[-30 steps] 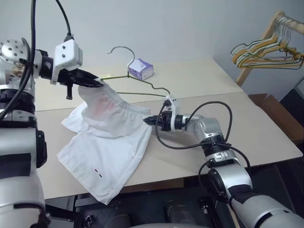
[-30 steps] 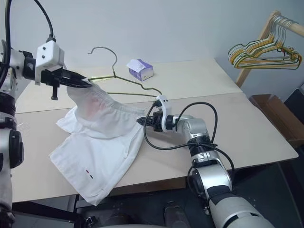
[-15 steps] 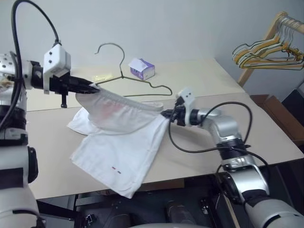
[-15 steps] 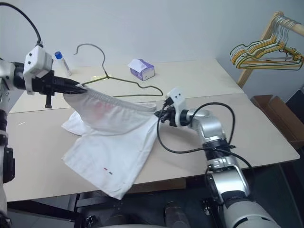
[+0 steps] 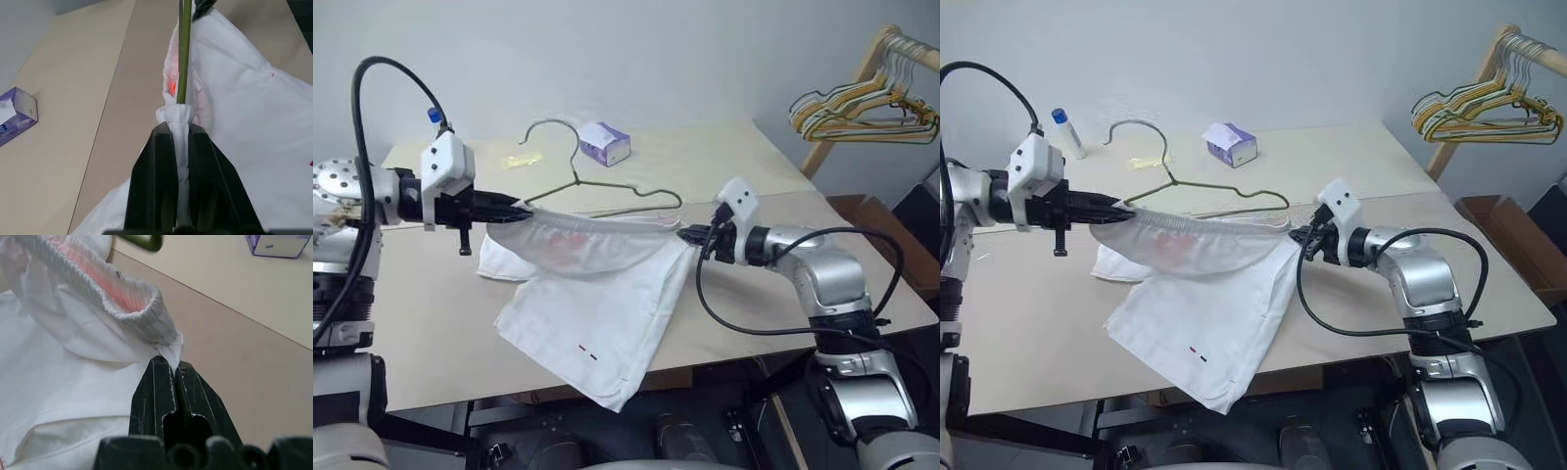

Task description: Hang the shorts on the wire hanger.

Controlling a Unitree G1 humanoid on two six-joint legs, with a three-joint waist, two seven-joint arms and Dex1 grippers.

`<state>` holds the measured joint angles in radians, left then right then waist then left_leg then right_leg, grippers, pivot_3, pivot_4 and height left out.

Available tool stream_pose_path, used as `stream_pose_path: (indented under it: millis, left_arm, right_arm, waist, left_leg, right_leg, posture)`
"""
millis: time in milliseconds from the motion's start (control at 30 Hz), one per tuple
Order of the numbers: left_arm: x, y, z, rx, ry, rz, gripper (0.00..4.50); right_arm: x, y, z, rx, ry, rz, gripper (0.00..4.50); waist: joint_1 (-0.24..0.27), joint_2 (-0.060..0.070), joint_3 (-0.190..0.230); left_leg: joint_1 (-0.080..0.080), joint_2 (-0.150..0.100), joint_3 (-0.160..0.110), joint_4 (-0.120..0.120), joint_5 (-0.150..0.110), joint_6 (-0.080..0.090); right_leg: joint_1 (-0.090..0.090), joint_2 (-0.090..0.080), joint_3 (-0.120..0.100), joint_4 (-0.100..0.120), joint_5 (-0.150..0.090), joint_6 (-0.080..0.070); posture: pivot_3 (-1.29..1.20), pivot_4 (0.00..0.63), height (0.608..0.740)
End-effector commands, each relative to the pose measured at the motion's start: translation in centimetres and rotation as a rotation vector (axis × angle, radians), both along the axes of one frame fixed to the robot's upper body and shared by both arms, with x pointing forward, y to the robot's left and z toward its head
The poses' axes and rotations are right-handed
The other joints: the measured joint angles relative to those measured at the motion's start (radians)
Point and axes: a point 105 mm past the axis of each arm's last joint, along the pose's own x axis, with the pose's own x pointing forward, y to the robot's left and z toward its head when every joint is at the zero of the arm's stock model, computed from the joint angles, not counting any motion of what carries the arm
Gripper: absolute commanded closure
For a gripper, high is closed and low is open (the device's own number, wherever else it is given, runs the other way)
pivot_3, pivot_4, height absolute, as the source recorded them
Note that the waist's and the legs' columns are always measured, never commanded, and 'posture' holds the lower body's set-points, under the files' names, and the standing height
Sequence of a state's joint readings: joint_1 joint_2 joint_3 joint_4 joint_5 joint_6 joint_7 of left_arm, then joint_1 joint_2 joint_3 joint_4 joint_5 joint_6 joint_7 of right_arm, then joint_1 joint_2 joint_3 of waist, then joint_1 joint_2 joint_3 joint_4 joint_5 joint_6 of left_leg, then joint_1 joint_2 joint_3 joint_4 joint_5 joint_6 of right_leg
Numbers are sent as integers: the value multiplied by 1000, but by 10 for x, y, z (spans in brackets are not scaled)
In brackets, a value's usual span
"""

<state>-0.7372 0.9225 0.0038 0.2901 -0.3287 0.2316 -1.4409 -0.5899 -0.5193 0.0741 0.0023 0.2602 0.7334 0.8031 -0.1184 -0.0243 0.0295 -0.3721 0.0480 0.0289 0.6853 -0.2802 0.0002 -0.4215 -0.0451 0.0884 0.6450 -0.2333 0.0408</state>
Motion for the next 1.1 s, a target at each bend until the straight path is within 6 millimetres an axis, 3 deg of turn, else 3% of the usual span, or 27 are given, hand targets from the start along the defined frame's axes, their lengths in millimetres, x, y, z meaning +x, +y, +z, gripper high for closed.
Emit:
stream_pose_path:
  millis: [33,633,933,1100]
  left_arm:
    - [-5,6,13,9,-40,11,4487]
    - [-4,10,-7,83,6,31,4487]
    - [0,17,-13,132,4,84,4487]
    - [0,11,-17,163,3,58,4487]
  right_arm:
    - [1,-12,11,-17,-35,-45,4485]
    - [10,-28,24,-38,-77,-96,4485]
    - [11,-36,33,-129,-142,-59,4485]
    - [1,-22,55,-197,-220,79,4485]
  waist:
    - [-2,0,0]
    - [-3,0,0]
    - [0,0,0]
    - [1,0,0]
  left_leg:
    - [0,0,0,0,0,0]
    - [0,0,1,0,0,0]
    - [0,0,1,0,0,0]
    - [0,0,1,0,0,0]
  right_leg:
    - [0,0,0,0,0,0]
    - [0,0,1,-1,0,0]
    - [0,0,1,-1,0,0]
    - [0,0,1,-1,0,0]
  posture:
    - [-22,0,740]
    - [-27,0,740]
    - [-21,0,740]
    - [-26,0,740]
